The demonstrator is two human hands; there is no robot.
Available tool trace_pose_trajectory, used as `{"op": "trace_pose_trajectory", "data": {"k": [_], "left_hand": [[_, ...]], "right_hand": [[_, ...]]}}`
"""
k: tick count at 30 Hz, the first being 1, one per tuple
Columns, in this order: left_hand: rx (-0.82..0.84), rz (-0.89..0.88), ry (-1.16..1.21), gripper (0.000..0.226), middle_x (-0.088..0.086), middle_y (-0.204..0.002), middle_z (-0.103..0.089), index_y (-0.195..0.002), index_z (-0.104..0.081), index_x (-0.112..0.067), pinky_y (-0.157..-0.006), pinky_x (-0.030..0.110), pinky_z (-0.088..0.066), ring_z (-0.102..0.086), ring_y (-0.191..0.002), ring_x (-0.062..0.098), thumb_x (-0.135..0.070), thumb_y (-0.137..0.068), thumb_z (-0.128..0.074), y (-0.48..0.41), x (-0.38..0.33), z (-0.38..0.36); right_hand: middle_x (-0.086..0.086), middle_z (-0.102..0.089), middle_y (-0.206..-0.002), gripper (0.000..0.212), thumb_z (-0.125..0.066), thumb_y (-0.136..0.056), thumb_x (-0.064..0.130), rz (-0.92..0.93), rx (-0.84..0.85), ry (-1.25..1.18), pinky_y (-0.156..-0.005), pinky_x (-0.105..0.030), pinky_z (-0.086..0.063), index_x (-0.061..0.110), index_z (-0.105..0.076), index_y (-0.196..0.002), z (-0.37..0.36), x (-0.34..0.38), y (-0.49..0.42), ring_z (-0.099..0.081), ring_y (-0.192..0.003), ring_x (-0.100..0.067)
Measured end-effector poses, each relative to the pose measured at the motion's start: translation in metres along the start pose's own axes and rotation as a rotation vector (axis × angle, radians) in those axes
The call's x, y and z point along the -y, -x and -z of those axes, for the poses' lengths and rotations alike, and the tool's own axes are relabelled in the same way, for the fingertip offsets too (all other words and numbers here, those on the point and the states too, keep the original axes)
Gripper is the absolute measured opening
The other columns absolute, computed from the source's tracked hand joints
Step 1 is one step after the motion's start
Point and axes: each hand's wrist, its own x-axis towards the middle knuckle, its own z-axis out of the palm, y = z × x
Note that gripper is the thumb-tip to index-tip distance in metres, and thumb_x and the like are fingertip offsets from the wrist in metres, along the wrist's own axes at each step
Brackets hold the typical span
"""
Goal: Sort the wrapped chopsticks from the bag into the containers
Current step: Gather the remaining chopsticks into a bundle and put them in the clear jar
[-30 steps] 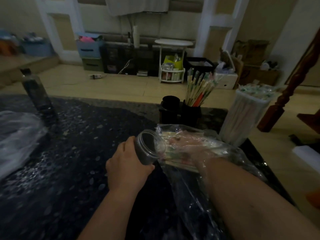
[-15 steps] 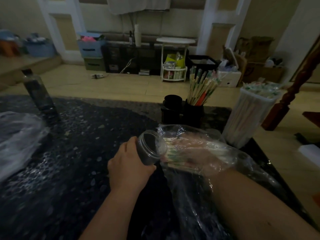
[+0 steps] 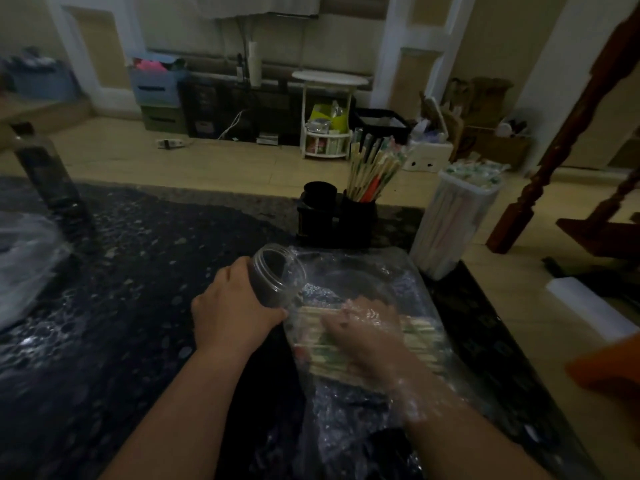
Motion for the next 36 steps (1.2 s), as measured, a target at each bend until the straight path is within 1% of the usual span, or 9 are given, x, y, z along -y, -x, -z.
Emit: {"op": "trace_pose_trajectory", "data": {"k": [4,8,11,15,19,21,24,28,36], "left_hand": [[0.0,-0.005,0.005,0.096,0.003,-0.137,-0.047,-0.141,-0.036,-0.028,-0.099,0.045,-0.038,-0.051,-0.121,0.027,-0.053,-0.061,-0.083,0.004,-0.003,0.002],[0.011,-0.015,0.016,0.095,0.004,-0.137,-0.047,-0.141,-0.035,-0.028,-0.1,0.046,-0.039,-0.051,-0.121,0.028,-0.054,-0.063,-0.082,0.011,-0.005,0.005],[-0.002,-0.02,0.001,0.094,0.005,-0.136,-0.048,-0.14,-0.036,-0.028,-0.099,0.045,-0.039,-0.052,-0.12,0.029,-0.055,-0.063,-0.082,0.019,-0.007,0.011],[0.007,-0.023,-0.012,0.098,0.007,-0.14,-0.046,-0.144,-0.033,-0.026,-0.1,0.044,-0.037,-0.05,-0.123,0.029,-0.054,-0.064,-0.082,0.038,-0.007,0.021],[0.022,-0.006,0.003,0.1,0.006,-0.14,-0.047,-0.143,-0.036,-0.026,-0.101,0.045,-0.039,-0.05,-0.124,0.029,-0.057,-0.06,-0.082,0.057,-0.006,0.029],[0.028,-0.002,0.029,0.097,0.006,-0.137,-0.049,-0.139,-0.039,-0.027,-0.1,0.046,-0.041,-0.051,-0.122,0.029,-0.057,-0.058,-0.083,0.062,-0.006,0.033],[0.025,0.008,0.051,0.095,0.006,-0.137,-0.049,-0.137,-0.041,-0.027,-0.099,0.046,-0.042,-0.051,-0.122,0.029,-0.057,-0.058,-0.084,0.064,-0.005,0.036],[0.016,0.026,0.067,0.092,0.003,-0.135,-0.05,-0.135,-0.041,-0.027,-0.1,0.047,-0.042,-0.051,-0.121,0.029,-0.055,-0.059,-0.085,0.059,0.002,0.032],[0.036,0.027,0.083,0.098,0.002,-0.138,-0.048,-0.139,-0.038,-0.028,-0.102,0.049,-0.043,-0.049,-0.123,0.027,-0.054,-0.059,-0.086,0.032,0.007,0.019]], "right_hand": [[-0.003,-0.056,-0.12,0.056,-0.029,-0.092,0.068,0.183,-0.135,0.321,-0.104,-0.044,-0.03,0.028,-0.06,-0.119,0.0,-0.013,0.031,-0.046,-0.115,-0.027],[0.004,-0.062,-0.124,0.052,-0.027,-0.096,0.066,0.276,-0.114,0.249,-0.116,-0.044,-0.018,0.034,-0.053,-0.129,-0.001,-0.022,0.045,-0.047,-0.126,-0.021],[0.0,-0.063,-0.125,0.049,-0.032,-0.096,0.058,0.375,-0.327,0.267,-0.105,-0.05,-0.039,0.03,-0.056,-0.129,-0.003,-0.027,0.062,-0.057,-0.12,-0.026],[-0.005,-0.065,-0.121,0.066,-0.033,-0.081,0.062,0.384,-0.345,0.298,-0.094,-0.05,-0.05,0.02,-0.068,-0.118,-0.009,-0.037,0.091,-0.064,-0.11,-0.028],[0.0,-0.007,-0.165,0.099,-0.027,-0.064,0.084,0.212,0.0,0.322,-0.12,-0.054,-0.007,0.044,-0.016,-0.153,-0.018,-0.04,0.111,-0.005,-0.151,-0.027],[0.005,0.012,-0.165,0.096,-0.03,-0.069,0.09,0.146,0.003,0.297,-0.119,-0.056,0.004,0.052,-0.001,-0.152,-0.032,-0.038,0.116,0.011,-0.151,-0.025],[0.008,0.019,-0.163,0.114,-0.002,-0.047,0.098,0.125,-0.089,0.238,-0.115,-0.057,0.015,0.052,0.002,-0.151,-0.046,-0.035,0.116,0.02,-0.149,-0.025],[0.001,0.004,-0.166,0.11,0.009,-0.055,0.098,0.165,-0.216,0.258,-0.114,-0.06,0.012,0.05,-0.009,-0.152,-0.055,-0.036,0.097,0.008,-0.151,-0.032],[-0.01,-0.053,-0.143,0.074,-0.036,-0.086,0.077,0.046,-0.346,0.173,-0.106,-0.061,-0.034,0.028,-0.056,-0.138,-0.042,-0.009,0.039,-0.049,-0.131,-0.039]]}}
